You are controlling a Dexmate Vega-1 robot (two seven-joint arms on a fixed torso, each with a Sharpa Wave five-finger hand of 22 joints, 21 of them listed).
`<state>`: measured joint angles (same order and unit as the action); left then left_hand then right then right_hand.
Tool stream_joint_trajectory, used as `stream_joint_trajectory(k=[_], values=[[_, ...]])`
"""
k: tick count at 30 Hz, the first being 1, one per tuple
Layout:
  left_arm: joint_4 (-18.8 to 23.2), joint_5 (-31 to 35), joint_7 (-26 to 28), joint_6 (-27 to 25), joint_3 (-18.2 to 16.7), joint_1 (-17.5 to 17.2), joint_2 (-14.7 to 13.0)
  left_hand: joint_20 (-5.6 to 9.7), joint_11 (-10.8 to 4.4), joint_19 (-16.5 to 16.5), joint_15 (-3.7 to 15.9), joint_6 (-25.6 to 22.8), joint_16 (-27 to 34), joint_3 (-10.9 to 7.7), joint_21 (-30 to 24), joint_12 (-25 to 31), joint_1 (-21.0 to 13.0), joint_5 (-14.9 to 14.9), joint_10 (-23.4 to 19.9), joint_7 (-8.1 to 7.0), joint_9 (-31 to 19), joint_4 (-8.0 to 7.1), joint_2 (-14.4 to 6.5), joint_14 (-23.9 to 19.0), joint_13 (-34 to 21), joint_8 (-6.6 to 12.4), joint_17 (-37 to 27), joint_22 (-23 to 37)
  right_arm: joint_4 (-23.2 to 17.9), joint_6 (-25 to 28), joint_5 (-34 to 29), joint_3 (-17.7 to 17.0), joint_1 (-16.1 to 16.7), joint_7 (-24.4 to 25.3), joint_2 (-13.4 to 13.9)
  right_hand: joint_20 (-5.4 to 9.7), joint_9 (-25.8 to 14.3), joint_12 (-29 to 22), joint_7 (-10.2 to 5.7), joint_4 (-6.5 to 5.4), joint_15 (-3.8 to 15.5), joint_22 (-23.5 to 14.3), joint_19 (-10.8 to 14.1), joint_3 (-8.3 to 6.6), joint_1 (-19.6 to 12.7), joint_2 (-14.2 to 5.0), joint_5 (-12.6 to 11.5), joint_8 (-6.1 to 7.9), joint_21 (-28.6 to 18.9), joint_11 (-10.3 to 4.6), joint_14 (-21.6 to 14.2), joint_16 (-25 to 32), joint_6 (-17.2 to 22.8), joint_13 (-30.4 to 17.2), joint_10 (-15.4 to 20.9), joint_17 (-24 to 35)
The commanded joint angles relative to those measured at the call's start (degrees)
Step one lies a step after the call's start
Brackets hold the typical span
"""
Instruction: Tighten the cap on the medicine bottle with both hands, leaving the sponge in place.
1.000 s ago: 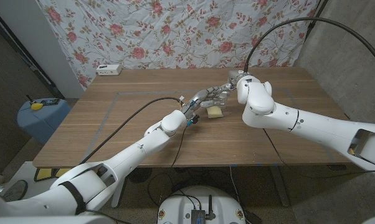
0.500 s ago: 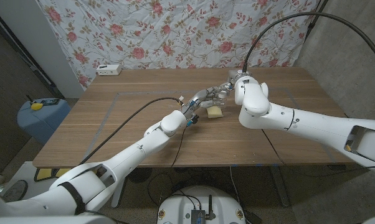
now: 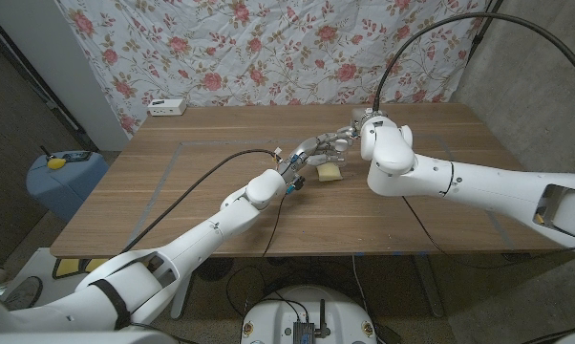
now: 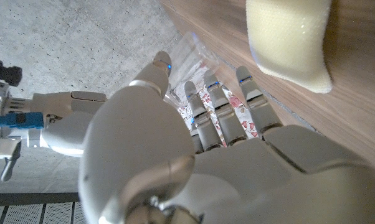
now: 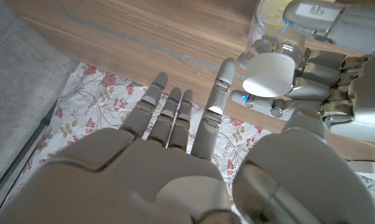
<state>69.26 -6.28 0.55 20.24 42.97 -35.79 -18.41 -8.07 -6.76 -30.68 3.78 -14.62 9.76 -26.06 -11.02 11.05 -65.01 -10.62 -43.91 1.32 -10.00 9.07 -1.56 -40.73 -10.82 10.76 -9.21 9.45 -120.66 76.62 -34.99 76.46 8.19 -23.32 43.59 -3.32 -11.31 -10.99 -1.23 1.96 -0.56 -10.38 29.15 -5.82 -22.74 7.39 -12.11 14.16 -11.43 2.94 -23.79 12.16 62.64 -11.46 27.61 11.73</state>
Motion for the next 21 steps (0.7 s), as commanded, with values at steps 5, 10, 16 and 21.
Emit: stream_joint_trajectory(k=[5,10,16,21], values=[[1.08,0.06,0.02,-0.20,-0.11,-0.64,-0.49,-0.02,-0.30,0.21,1.08,-0.21,0.23,-0.31,0.16,0.28,0.22,-0.35,-0.43,-0.40,-0.21,-0.15,-0.64,0.29,-0.27,-0.02,-0.13,0.30,-3.23,0.94,8.63,4.99,-6.12,0.92,3.01,0.28,-1.45,0.52,1.50,0.25,-0.55,-0.09,-1.84,0.70,0.57,-0.44,-1.63,-2.54,0.29,0.71,2.56,-0.78,-8.06,-0.34,-4.19,0.04],[1.09,0.08,-0.05,-0.10,-0.11,-0.67,-0.52,-0.09,-0.26,0.23,1.08,-0.18,0.22,-0.31,0.16,0.27,0.17,-0.36,-0.38,-0.39,-0.21,-0.11,-0.63,0.38,-0.27,-0.04,-0.13,0.30,-4.74,-2.03,12.50,2.97,-5.82,1.29,5.06,0.57,-2.08,0.82,1.99,1.16,-0.93,0.08,-4.48,0.12,-0.94,-1.58,-2.49,-3.41,0.67,1.23,5.59,-1.29,-13.74,-0.42,-9.03,-0.06],[1.12,0.09,-0.09,-0.18,-0.09,-0.67,-0.49,-0.14,-0.35,0.28,0.76,-0.23,0.08,-0.20,0.16,0.25,0.28,-0.34,-0.33,-0.41,-0.21,-0.17,-0.63,0.91,-0.27,-0.02,-0.17,0.31,-5.79,-5.51,15.69,0.39,-5.27,0.23,7.10,0.74,-2.43,0.84,1.85,3.26,-1.00,0.20,-6.38,-1.50,-4.66,-3.08,-2.58,-3.68,0.64,1.56,8.29,-1.30,-19.42,-0.47,-14.05,-0.22],[1.80,0.19,-0.02,-0.73,-0.11,-0.88,-0.75,-0.11,-0.26,0.47,0.53,-0.24,0.16,-0.01,0.21,0.21,0.06,-0.31,-0.17,-0.46,-0.21,-0.04,-0.65,1.24,-0.27,-0.02,-0.28,0.31,-6.35,-8.20,16.69,-1.37,-4.73,-1.11,8.39,0.92,-2.67,0.85,1.47,4.44,-1.43,0.29,-8.30,-2.45,-6.68,-3.76,-2.19,-3.46,0.94,0.78,10.32,-1.53,-21.90,-0.49,-16.78,-0.32]])
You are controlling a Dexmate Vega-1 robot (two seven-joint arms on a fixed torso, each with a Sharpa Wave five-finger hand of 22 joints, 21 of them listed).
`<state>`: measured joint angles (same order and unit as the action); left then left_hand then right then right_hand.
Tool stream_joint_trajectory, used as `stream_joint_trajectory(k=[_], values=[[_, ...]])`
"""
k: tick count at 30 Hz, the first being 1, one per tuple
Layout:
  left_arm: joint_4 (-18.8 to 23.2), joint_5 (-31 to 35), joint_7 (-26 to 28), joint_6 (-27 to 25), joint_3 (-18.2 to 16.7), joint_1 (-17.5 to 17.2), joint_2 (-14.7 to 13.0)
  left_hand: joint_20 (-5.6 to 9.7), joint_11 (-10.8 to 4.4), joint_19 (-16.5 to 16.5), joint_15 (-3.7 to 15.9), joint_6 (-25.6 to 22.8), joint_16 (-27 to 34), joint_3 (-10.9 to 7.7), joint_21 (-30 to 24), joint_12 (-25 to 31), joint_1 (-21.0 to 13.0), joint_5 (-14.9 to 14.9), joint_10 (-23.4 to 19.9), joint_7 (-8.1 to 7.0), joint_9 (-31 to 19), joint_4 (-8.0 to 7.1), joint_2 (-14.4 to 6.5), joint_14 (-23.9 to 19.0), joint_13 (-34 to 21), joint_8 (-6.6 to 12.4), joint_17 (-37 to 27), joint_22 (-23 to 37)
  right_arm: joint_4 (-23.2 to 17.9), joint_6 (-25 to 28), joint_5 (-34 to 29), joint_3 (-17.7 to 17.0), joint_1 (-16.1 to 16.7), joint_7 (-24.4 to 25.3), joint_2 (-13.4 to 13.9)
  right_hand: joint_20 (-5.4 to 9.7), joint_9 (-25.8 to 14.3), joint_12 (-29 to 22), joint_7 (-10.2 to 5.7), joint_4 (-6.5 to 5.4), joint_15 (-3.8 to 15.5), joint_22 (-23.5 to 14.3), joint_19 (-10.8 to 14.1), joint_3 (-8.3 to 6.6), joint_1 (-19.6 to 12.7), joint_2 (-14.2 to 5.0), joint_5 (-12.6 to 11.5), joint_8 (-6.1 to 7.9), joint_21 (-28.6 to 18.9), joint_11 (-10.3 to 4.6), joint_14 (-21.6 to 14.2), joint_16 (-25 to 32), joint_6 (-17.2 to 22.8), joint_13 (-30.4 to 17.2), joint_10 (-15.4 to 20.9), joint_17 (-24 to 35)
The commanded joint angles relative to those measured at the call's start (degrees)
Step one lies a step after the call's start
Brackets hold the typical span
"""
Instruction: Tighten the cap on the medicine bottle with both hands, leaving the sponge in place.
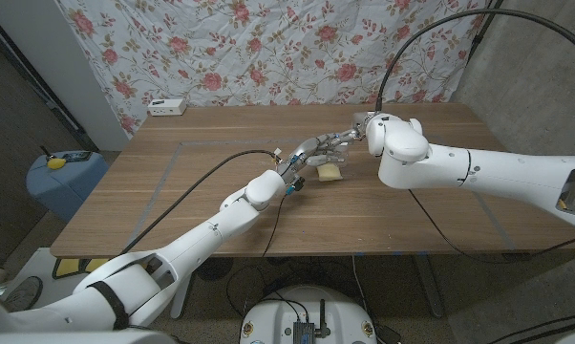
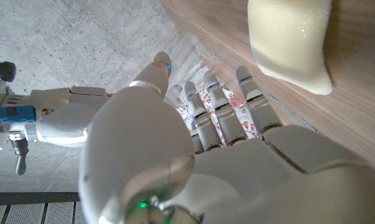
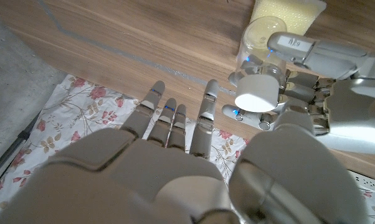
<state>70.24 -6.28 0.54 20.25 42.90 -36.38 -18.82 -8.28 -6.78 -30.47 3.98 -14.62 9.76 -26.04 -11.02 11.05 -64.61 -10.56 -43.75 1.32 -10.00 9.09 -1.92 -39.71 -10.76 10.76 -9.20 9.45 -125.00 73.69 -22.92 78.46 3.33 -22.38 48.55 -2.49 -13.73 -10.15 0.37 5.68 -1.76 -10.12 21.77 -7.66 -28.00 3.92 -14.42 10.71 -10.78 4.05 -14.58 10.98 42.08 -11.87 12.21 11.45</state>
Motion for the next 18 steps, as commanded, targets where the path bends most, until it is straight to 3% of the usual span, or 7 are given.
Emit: stream_joint_trajectory(k=[1,5,18], values=[[1.00,0.19,-0.03,-0.91,-0.03,-0.33,-0.41,0.11,-0.23,0.28,0.32,-0.22,0.19,0.01,0.22,0.20,-0.34,-0.36,-0.30,-0.47,-0.21,-0.06,-0.29,0.20,-0.32,-0.03,-0.31,0.31,-2.09,-5.67,4.68,-3.82,0.43,-2.07,3.59,-0.03,-0.24,0.05,-0.13,0.94,-0.31,0.03,-1.19,-0.78,-1.80,-0.38,0.23,-0.01,0.29,-0.39,1.45,-0.37,-1.80,-0.07,-2.00,-0.05],[1.61,0.28,-0.10,-1.36,0.00,-0.48,-0.70,0.13,-0.06,0.32,0.99,-0.16,0.30,0.20,0.21,0.25,-0.42,-0.33,-0.38,-0.63,-0.21,-0.03,-0.30,0.29,-0.32,-0.05,-0.37,0.32,-2.49,-6.20,4.02,-4.20,0.58,-3.24,3.88,0.70,-0.16,-0.03,-0.18,1.43,-0.51,0.05,-2.15,-1.16,-2.60,-0.57,0.52,-0.22,0.38,-0.20,2.14,-0.35,-3.39,-0.08,-3.04,-0.09],[2.28,0.40,-0.13,-1.58,0.04,-0.73,-0.97,0.22,-0.11,0.51,0.94,-0.22,0.37,0.46,0.22,0.32,-0.55,-0.31,-0.51,-0.62,-0.22,-0.02,-0.39,0.50,-0.33,-0.03,-0.37,0.34,-3.53,-10.72,2.99,-8.78,3.25,-6.44,5.12,0.24,0.16,-0.23,-0.52,3.18,-1.44,0.06,-4.44,-3.34,-6.61,-1.91,1.96,-0.42,0.22,-0.82,5.15,-0.39,-9.13,-0.10,-6.91,-0.15]])
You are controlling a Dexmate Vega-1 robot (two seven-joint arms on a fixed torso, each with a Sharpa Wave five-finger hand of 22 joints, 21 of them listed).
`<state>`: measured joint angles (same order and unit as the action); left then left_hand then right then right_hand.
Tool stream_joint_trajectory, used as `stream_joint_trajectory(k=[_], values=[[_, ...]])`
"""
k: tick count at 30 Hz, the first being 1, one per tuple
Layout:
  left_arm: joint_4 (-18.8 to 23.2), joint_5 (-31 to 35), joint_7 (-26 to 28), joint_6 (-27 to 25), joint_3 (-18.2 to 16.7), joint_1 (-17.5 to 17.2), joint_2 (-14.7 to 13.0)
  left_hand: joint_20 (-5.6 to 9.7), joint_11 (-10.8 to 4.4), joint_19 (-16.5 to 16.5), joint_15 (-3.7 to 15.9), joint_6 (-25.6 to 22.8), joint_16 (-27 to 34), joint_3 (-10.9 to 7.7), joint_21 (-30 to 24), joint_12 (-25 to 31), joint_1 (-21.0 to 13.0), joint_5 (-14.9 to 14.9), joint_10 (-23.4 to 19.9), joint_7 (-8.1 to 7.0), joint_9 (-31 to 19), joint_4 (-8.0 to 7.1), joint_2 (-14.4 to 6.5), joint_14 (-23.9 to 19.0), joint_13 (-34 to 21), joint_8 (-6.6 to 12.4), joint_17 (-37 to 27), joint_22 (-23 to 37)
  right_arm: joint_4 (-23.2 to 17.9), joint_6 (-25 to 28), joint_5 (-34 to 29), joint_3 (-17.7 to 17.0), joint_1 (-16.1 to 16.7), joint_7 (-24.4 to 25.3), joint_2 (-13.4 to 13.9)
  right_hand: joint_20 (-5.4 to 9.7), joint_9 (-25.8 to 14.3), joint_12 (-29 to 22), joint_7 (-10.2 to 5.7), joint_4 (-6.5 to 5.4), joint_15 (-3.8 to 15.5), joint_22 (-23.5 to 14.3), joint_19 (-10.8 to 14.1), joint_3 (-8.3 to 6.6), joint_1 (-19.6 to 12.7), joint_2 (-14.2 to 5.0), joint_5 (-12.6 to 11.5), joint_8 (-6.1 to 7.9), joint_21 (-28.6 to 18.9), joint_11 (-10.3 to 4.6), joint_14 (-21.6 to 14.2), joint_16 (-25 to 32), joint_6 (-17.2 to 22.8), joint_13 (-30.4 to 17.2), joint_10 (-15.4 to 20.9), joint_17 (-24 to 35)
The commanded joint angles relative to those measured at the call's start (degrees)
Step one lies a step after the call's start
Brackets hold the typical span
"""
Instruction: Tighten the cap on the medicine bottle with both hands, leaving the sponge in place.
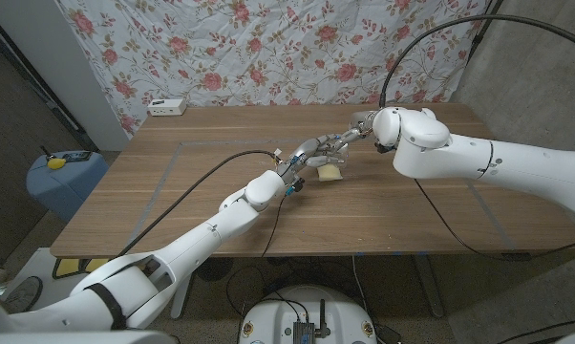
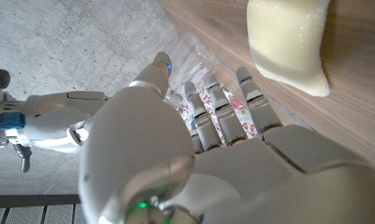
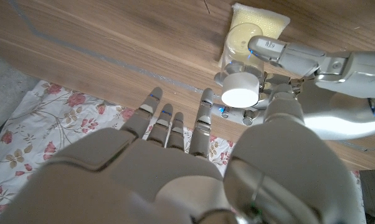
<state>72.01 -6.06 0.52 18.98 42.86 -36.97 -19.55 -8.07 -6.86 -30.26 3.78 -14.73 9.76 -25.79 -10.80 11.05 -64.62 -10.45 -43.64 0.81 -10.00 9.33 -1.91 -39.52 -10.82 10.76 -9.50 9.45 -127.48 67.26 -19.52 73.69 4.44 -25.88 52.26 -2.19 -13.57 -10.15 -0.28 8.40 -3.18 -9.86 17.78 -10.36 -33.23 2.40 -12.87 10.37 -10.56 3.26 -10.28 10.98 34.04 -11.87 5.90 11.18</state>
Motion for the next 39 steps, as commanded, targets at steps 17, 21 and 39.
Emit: stream_joint_trajectory(k=[17,21,39], values=[[0.19,0.53,0.07,-0.61,0.18,0.33,-0.01,0.10,-0.14,0.48,1.59,-0.38,0.19,0.62,-0.02,0.35,-0.63,-0.40,-0.65,-0.24,-0.22,-0.24,-0.32,1.23,-0.28,0.05,-0.05,0.35,0.39,-10.45,-3.15,-10.10,6.11,-7.66,1.56,-1.51,0.41,-0.63,-3.39,2.15,-0.79,-0.23,-1.35,-4.27,-9.31,-1.33,1.17,0.77,-0.42,-1.18,2.31,0.08,-3.95,-0.10,-2.89,0.13],[0.14,0.66,0.22,-0.74,0.22,0.36,0.02,0.26,0.01,0.70,1.67,-0.39,0.27,0.83,0.04,0.36,-0.70,-0.39,-0.67,-0.22,-0.22,-0.23,-0.35,1.39,-0.28,0.05,-0.10,0.35,0.73,-11.18,-4.28,-11.31,7.31,-7.94,1.21,-1.53,0.55,-0.99,-4.85,2.19,-0.60,-0.28,-0.80,-5.14,-11.48,-1.14,1.25,1.54,-0.75,-1.48,1.97,0.35,-2.62,-0.10,-2.53,0.12],[-0.45,0.62,0.19,-0.56,0.25,0.74,0.23,0.54,-0.28,0.97,1.91,-0.44,0.49,1.46,0.02,0.39,-1.02,-0.38,-0.69,-0.30,-0.22,-0.16,-0.35,1.56,-0.28,0.03,-0.11,0.37,3.64,-14.62,-6.80,-15.80,11.20,-9.18,-0.68,-0.70,0.79,-1.84,-5.98,1.52,0.13,-0.32,1.93,-6.30,-13.96,-0.55,1.59,2.75,-1.66,-1.96,0.32,0.96,0.51,-0.09,-0.38,0.10]])
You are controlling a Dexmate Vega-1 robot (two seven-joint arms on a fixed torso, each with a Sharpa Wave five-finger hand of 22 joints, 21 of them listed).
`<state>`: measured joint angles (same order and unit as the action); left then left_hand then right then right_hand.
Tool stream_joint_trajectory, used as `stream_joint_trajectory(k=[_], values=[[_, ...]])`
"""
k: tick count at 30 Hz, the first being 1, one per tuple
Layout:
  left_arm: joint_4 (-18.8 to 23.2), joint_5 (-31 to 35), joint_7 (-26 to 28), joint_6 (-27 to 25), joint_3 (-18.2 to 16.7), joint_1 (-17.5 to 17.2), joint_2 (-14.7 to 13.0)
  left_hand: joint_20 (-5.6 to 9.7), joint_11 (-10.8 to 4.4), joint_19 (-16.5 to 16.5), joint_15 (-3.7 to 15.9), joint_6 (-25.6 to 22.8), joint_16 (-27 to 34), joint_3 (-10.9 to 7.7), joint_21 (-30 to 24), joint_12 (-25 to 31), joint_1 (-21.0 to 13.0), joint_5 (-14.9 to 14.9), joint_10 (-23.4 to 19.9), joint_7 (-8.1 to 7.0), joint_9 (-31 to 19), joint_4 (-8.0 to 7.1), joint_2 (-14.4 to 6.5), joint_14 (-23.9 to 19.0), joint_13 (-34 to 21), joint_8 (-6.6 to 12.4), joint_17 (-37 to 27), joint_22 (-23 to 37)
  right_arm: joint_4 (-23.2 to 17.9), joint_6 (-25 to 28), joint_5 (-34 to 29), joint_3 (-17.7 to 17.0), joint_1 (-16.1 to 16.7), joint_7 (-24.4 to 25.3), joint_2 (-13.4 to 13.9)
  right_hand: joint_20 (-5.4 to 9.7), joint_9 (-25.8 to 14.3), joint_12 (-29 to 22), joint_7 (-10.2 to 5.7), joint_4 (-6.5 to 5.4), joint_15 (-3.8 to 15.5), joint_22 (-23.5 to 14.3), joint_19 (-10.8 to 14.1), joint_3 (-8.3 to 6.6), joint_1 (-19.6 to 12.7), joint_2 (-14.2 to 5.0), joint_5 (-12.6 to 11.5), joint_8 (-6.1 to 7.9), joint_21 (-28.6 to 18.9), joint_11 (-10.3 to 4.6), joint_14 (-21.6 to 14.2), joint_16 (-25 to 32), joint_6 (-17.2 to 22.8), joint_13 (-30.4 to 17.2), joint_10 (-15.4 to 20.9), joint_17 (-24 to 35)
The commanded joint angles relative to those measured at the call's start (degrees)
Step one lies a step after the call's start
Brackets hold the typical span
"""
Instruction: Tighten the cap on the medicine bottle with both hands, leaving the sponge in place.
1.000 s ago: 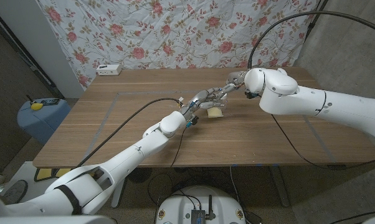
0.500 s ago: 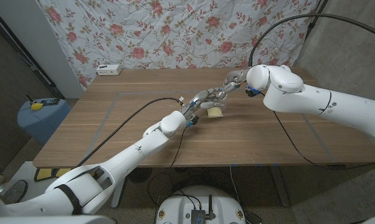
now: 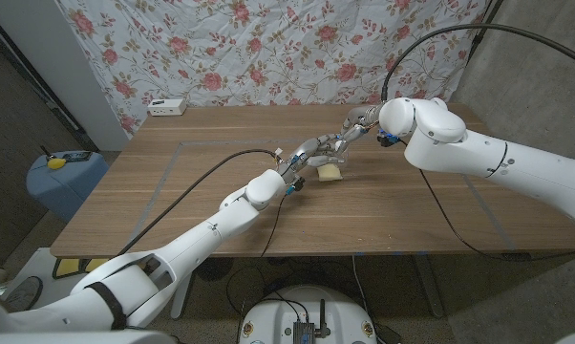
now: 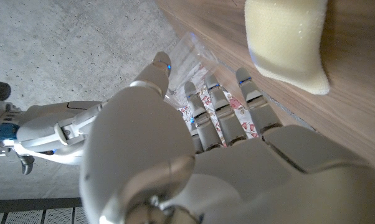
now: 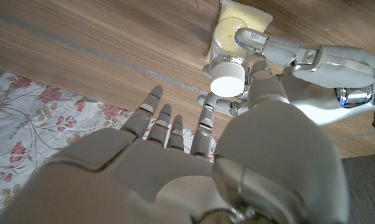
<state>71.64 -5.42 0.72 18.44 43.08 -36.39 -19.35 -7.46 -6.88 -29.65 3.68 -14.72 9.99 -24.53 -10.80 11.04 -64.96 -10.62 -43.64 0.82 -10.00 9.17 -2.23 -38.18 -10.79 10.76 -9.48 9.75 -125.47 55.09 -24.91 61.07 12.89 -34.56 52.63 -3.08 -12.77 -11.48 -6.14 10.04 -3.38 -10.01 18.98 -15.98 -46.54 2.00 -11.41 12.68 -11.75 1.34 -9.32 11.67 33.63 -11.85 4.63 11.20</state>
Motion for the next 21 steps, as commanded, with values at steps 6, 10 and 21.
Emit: stream_joint_trajectory(k=[6,10,21], values=[[-0.24,-0.06,-0.03,0.06,0.02,0.28,0.07,-0.03,-0.32,0.35,1.94,-0.47,0.33,0.32,-0.01,0.43,-0.75,-0.21,-0.75,-0.31,-0.22,0.00,-0.06,0.13,-0.30,0.02,-0.11,0.07,2.31,-3.27,-1.95,-4.25,3.82,-0.41,-1.63,1.24,0.07,-0.61,0.06,-0.24,1.36,-0.13,1.24,-1.21,-1.39,-0.37,0.17,0.98,-0.53,0.07,-1.04,0.36,2.54,-0.09,1.43,0.11],[-0.39,-0.09,-0.16,0.13,0.04,0.39,0.07,-0.06,-0.24,0.30,1.90,-0.45,0.32,0.37,-0.05,0.42,-0.71,-0.23,-0.72,-0.32,-0.23,-0.05,-0.08,0.10,-0.30,0.01,-0.06,0.07,2.39,-3.59,-2.19,-5.04,4.62,-0.05,-1.90,1.71,0.11,-0.74,0.20,-0.36,1.99,-0.11,1.72,-1.37,-1.61,-0.30,0.23,1.22,-0.61,0.02,-1.54,0.50,3.36,-0.08,1.97,0.10],[-0.11,-0.10,-0.14,0.03,0.00,0.18,-0.15,-0.12,-0.21,0.42,1.86,-0.47,0.23,0.40,-0.04,0.39,-0.72,-0.28,-0.65,-0.29,-0.23,-0.11,-0.18,0.15,-0.30,0.01,0.03,0.07,2.81,-3.87,-2.77,-6.12,5.68,-0.04,-2.62,2.31,0.19,-1.06,0.32,-0.83,2.89,-0.08,2.92,-1.62,-1.89,-0.78,0.36,2.21,-0.77,0.00,-2.56,0.83,6.52,-0.06,3.51,0.14]])
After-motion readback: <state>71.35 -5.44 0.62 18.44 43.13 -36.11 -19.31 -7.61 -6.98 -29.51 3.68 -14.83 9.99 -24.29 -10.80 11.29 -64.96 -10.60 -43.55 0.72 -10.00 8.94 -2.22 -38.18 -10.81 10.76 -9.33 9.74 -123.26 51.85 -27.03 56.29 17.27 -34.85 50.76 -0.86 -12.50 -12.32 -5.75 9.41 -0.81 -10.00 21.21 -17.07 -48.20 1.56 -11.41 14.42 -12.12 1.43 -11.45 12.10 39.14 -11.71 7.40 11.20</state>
